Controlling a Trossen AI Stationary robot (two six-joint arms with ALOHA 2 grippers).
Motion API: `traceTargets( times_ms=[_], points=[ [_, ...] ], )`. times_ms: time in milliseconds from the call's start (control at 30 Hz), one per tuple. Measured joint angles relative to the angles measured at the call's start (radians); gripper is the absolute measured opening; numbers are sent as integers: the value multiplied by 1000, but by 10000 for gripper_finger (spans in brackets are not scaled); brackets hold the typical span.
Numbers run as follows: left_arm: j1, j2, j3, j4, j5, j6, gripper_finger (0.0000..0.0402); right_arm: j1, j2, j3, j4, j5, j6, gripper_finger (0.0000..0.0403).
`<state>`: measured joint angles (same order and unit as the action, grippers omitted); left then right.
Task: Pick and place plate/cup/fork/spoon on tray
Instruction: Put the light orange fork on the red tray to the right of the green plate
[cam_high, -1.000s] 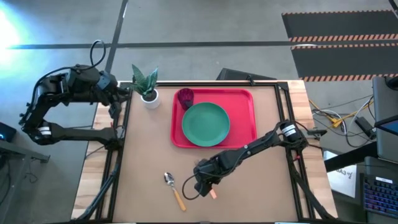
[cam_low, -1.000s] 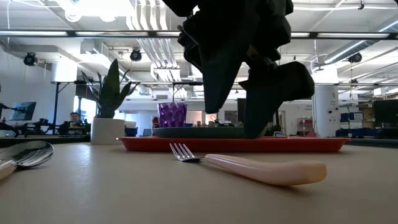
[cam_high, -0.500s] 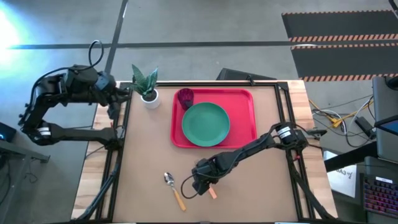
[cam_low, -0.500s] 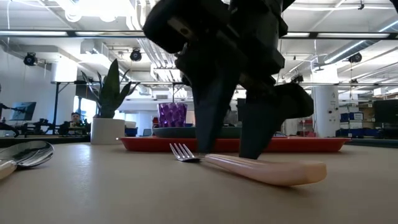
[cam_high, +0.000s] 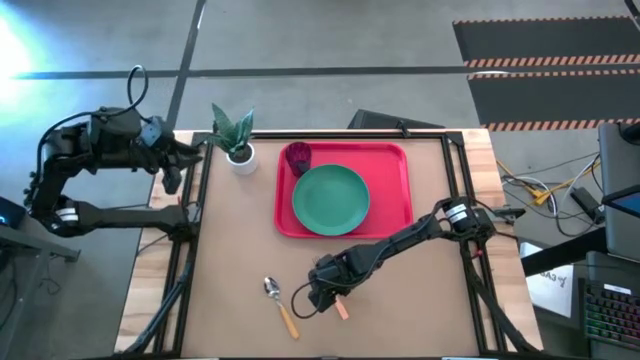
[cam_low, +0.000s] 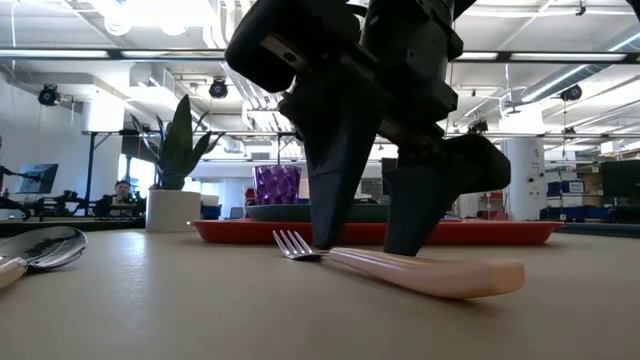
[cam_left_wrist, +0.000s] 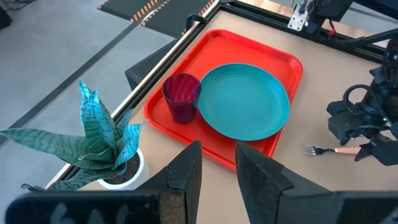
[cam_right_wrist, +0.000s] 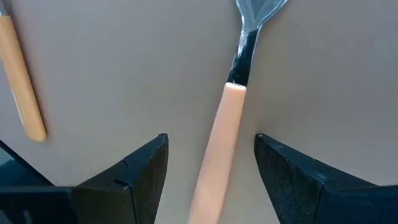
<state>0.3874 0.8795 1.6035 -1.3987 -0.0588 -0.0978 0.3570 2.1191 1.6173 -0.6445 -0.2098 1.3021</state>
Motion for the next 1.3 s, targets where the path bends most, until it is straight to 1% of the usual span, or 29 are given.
traceTargets(
  times_ms=[200,367,733,833,967,1067,1167,1300],
  points=[
    [0,-1,0,0,12,0,80,-1,25,-1,-2,-19,53,231],
    [0,-7,0,0,12,1,80,-1,38,-2,-2,-34,66,231],
    [0,-36,0,0,12,1,80,1,40,-17,-2,-27,45,230],
    [0,-44,0,0,12,1,80,1,40,-19,-3,-29,49,224],
    [0,-45,0,0,12,1,80,1,40,-26,-5,-30,59,200],
    [0,-44,0,0,12,1,80,2,40,-32,-10,-30,61,170],
    [0,-43,0,0,12,1,80,3,40,-36,-24,-28,74,128],
    [0,-43,0,1,12,1,80,7,40,-47,-34,-26,78,63]
  ],
)
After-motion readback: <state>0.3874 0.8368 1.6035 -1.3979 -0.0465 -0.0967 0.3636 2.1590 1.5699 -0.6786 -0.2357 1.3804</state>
